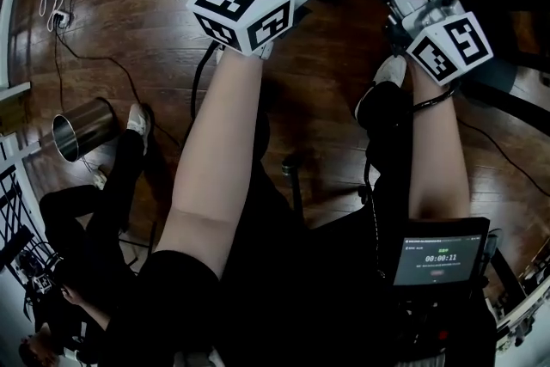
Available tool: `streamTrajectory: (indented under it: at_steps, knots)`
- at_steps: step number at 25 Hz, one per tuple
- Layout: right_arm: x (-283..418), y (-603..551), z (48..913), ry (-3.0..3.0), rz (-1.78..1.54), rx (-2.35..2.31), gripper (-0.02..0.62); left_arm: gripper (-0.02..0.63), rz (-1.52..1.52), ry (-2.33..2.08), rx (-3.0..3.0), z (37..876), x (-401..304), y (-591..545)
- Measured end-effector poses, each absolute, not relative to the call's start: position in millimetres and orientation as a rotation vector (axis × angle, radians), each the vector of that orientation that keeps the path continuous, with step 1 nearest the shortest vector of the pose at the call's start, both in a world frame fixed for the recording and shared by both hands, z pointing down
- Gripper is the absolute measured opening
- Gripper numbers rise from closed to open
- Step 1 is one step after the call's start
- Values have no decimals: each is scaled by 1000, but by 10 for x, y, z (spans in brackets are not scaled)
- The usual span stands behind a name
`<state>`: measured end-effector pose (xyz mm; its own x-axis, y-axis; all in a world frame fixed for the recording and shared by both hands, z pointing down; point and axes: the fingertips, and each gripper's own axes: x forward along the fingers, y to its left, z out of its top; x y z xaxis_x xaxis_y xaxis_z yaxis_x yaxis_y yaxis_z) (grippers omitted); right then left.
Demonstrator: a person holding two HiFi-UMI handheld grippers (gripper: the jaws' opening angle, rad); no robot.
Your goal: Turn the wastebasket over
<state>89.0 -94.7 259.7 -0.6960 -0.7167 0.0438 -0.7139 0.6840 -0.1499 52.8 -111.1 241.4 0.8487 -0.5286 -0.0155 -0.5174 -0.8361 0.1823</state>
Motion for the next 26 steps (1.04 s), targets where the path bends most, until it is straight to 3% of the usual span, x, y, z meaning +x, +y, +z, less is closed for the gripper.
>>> streamTrajectory:
  at_steps: [26]
  knots:
    - [819, -881, 2559, 2875, -208, -1175, 11, 2, -61, -801, 2891, 2476, 549, -951]
